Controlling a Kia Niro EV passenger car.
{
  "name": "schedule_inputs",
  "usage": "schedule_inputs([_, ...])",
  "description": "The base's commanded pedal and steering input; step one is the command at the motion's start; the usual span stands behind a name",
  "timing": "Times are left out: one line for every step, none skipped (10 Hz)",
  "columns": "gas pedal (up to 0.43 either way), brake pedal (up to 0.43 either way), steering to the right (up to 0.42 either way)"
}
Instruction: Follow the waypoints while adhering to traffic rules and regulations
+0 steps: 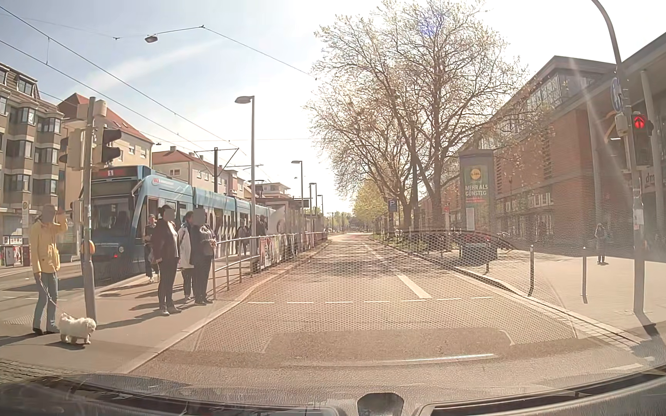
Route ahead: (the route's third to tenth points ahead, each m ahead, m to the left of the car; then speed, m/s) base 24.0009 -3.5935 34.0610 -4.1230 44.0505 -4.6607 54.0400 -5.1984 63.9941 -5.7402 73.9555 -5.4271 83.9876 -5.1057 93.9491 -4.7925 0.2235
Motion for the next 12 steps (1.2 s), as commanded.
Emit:
schedule_inputs([0.000, 0.122, -0.002])
schedule_inputs([0.000, 0.140, -0.002])
schedule_inputs([0.000, 0.152, -0.002])
schedule_inputs([0.000, 0.165, -0.002])
schedule_inputs([0.000, 0.165, -0.002])
schedule_inputs([0.000, 0.171, -0.002])
schedule_inputs([0.000, 0.171, -0.002])
schedule_inputs([0.000, 0.177, -0.002])
schedule_inputs([0.000, 0.177, -0.002])
schedule_inputs([0.000, 0.177, -0.002])
schedule_inputs([0.000, 0.183, -0.002])
schedule_inputs([0.000, 0.183, -0.002])
